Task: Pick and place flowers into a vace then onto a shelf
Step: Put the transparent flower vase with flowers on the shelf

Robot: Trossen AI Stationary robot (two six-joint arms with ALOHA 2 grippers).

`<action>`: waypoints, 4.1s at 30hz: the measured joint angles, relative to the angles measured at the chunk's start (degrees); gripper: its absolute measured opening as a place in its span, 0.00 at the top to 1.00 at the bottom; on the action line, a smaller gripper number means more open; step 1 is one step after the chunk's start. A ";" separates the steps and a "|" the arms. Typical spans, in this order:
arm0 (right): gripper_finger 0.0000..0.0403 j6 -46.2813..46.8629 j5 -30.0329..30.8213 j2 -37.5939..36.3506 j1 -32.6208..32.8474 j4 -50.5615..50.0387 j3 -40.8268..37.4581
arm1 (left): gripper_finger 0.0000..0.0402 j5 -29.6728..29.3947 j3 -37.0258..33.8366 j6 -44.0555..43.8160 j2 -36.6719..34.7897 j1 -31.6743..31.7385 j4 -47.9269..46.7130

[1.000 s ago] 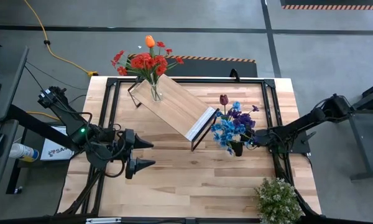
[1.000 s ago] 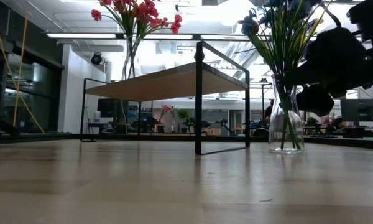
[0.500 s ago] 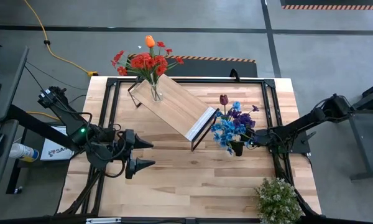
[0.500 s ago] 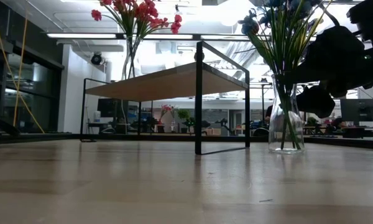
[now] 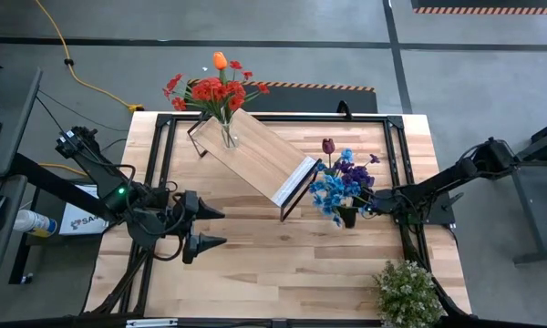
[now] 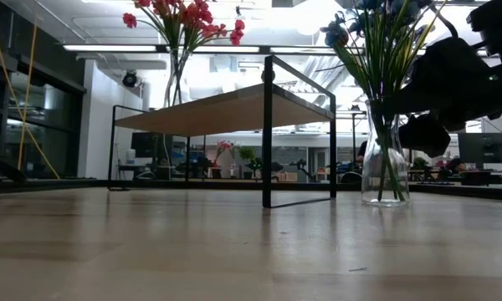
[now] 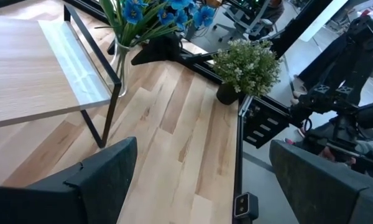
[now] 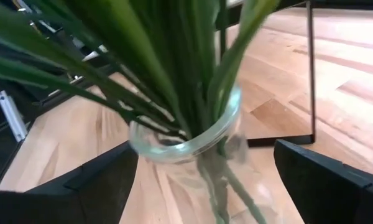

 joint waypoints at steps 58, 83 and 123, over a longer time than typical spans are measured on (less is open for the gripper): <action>0.60 -1.90 5.82 -0.06 1.23 1.03 4.93 | 0.01 1.38 0.00 -0.02 0.00 -0.02 -1.16; 0.60 1.82 24.18 -0.15 23.41 -59.80 50.80 | 0.01 4.42 0.00 -0.02 -0.02 0.00 -1.19; 0.58 -21.43 -5.86 24.27 -16.83 -32.98 58.03 | 0.01 4.39 0.00 -0.04 -0.02 -0.01 -1.21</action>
